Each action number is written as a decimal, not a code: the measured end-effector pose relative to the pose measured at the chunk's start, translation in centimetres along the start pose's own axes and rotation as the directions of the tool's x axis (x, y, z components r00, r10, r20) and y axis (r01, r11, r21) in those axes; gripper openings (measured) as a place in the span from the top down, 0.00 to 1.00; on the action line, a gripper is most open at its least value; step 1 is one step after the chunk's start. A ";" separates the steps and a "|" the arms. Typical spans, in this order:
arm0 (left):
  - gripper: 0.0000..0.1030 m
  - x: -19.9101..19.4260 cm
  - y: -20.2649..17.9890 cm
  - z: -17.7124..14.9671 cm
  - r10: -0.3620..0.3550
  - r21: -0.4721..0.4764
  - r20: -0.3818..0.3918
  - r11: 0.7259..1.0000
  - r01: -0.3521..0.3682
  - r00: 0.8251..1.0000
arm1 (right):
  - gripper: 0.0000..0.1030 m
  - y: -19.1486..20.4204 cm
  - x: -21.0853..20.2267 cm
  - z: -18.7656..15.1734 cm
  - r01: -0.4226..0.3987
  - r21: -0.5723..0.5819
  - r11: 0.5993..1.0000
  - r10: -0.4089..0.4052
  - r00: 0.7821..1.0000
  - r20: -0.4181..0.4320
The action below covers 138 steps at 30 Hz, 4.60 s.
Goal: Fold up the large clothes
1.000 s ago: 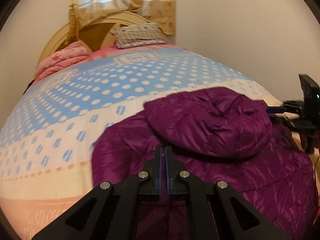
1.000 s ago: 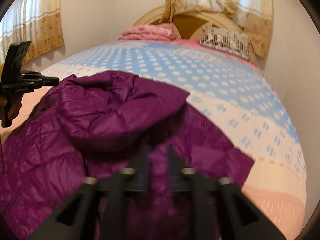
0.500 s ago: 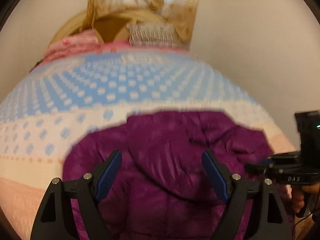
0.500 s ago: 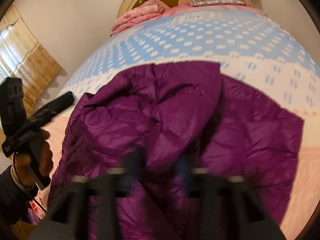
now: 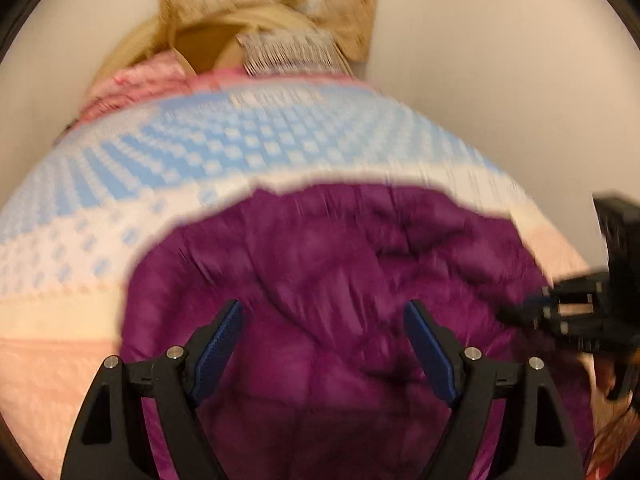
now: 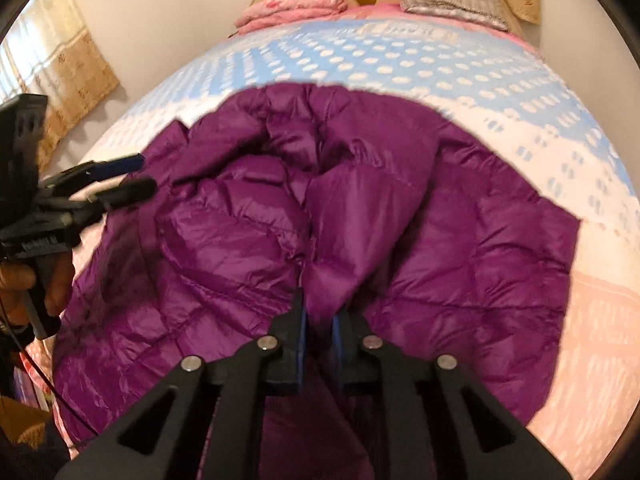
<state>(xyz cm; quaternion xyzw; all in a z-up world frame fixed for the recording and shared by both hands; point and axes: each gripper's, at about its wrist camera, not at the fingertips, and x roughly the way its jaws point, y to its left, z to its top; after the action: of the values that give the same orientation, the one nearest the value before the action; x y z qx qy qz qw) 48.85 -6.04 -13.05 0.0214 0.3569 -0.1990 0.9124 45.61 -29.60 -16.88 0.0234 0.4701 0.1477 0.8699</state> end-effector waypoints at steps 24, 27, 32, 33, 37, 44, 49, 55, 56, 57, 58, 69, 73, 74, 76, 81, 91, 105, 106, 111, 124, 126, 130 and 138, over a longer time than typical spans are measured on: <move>0.18 10.3 0.7 -2.2 0.197 -0.119 -0.117 0.970 -0.210 0.973 | 0.71 -0.6 5.3 1.0 0.194 0.201 0.960 -0.231 0.955 0.185; 0.17 10.5 0.6 -2.2 0.200 -0.116 -0.119 0.970 -0.214 0.973 | 0.71 -0.4 5.6 0.9 0.196 0.200 0.960 -0.234 0.955 0.184; 0.16 10.9 0.7 -2.1 0.200 -0.116 -0.131 0.970 -0.215 0.971 | 0.71 0.1 6.0 0.8 0.212 0.191 0.958 -0.247 0.952 0.179; 0.16 10.9 0.7 -2.2 0.198 -0.119 -0.131 0.970 -0.213 0.971 | 0.71 0.1 6.0 0.8 0.214 0.190 0.958 -0.248 0.952 0.178; 0.16 10.9 0.7 -2.2 0.197 -0.120 -0.132 0.970 -0.213 0.972 | 0.71 0.4 6.2 0.8 0.231 0.184 0.956 -0.262 0.950 0.171; 0.15 11.2 0.7 -2.2 0.202 -0.115 -0.135 0.969 -0.217 0.970 | 0.71 0.8 6.6 1.1 0.262 0.171 0.950 -0.289 0.945 0.155; 0.14 11.1 0.7 -2.2 0.203 -0.114 -0.135 0.969 -0.219 0.970 | 0.71 0.8 6.8 1.1 0.268 0.168 0.949 -0.294 0.944 0.152; 0.14 11.2 0.7 -2.1 0.201 -0.115 -0.136 0.969 -0.217 0.970 | 0.70 0.9 7.0 1.2 0.280 0.164 0.946 -0.304 0.941 0.146; 0.14 11.2 0.7 -2.1 0.201 -0.115 -0.136 0.969 -0.217 0.970 | 0.70 0.9 7.0 1.2 0.283 0.162 0.945 -0.307 0.941 0.145; 0.13 11.2 0.7 -2.2 0.205 -0.114 -0.137 0.969 -0.221 0.969 | 0.70 1.0 7.0 1.2 0.290 0.158 0.944 -0.312 0.939 0.142; 0.13 11.3 0.6 -2.1 0.208 -0.110 -0.141 0.968 -0.224 0.968 | 0.70 1.1 7.1 1.2 0.300 0.150 0.942 -0.321 0.937 0.138; 0.13 -2.8 2.2 -3.3 0.181 -0.078 -0.021 0.980 -0.182 0.983 | 0.27 1.0 -3.7 -2.7 0.264 0.168 0.950 -0.294 0.936 0.193; 0.13 -8.3 3.1 -8.5 0.191 -0.060 -0.030 0.979 -0.192 0.981 | 0.26 0.4 -6.9 -8.6 0.251 0.211 0.945 -0.286 0.945 0.158; 0.13 -9.6 3.4 -10.2 0.187 -0.059 -0.032 0.980 -0.189 0.982 | 0.26 0.3 -7.6 -10.5 0.258 0.216 0.941 -0.293 0.945 0.145; 0.13 -11.5 3.8 -13.6 0.202 -0.060 -0.043 0.977 -0.204 0.978 | 0.26 0.1 -8.8 -14.8 0.268 0.247 0.931 -0.302 0.947 0.112; 0.13 -14.6 4.7 -20.4 0.211 -0.084 -0.089 0.972 -0.219 0.973 | 0.26 0.4 -11.1 -21.4 0.282 0.305 0.910 -0.319 0.945 0.076; 0.13 -16.9 3.1 -26.8 0.182 -0.107 -0.115 0.975 -0.194 0.977 | 0.26 4.0 -12.4 -27.9 0.228 0.317 0.921 -0.263 0.962 0.073; 0.25 -17.2 1.8 -28.5 0.101 -0.142 -0.118 0.983 -0.117 0.988 | 0.73 5.2 -10.6 -30.9 0.117 0.330 0.937 -0.133 0.991 0.027; 0.36 -17.3 1.8 -28.4 0.105 -0.138 -0.115 0.983 -0.121 0.988 | 0.83 5.2 -10.7 -30.9 0.111 0.327 0.939 -0.129 0.991 0.032; 0.94 -18.9 0.9 -27.5 0.077 -0.057 -0.083 0.995 -0.082 0.994 | 0.92 5.5 -12.5 -30.9 0.053 0.311 0.949 -0.086 0.992 0.095; 0.98 -29.8 0.6 -24.2 -0.071 -0.057 0.097 0.995 0.077 0.993 | 0.93 8.3 -24.6 -29.6 -0.110 0.199 0.974 0.025 0.921 0.388; 0.98 -32.6 0.8 -23.3 -0.106 -0.070 0.137 0.991 0.117 0.985 | 0.93 9.1 -27.3 -28.9 -0.119 0.167 0.979 0.033 0.896 0.442; 0.98 -37.9 0.7 -21.7 -0.137 -0.055 0.233 0.987 0.153 0.963 | 0.94 10.7 -32.4 -27.1 -0.104 0.096 0.990 0.033 0.832 0.553; 0.98 -29.4 4.0 -16.1 -0.062 -0.030 0.186 0.997 0.069 0.981 | 0.94 7.3 -28.5 -18.2 -0.077 0.121 0.990 -0.012 0.798 0.603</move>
<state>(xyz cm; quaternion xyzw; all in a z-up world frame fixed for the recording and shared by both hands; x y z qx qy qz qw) 20.44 10.81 -5.98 -0.0256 0.2748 -0.2234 0.9348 14.24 -32.34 -2.60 0.1376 0.1780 0.1145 0.9676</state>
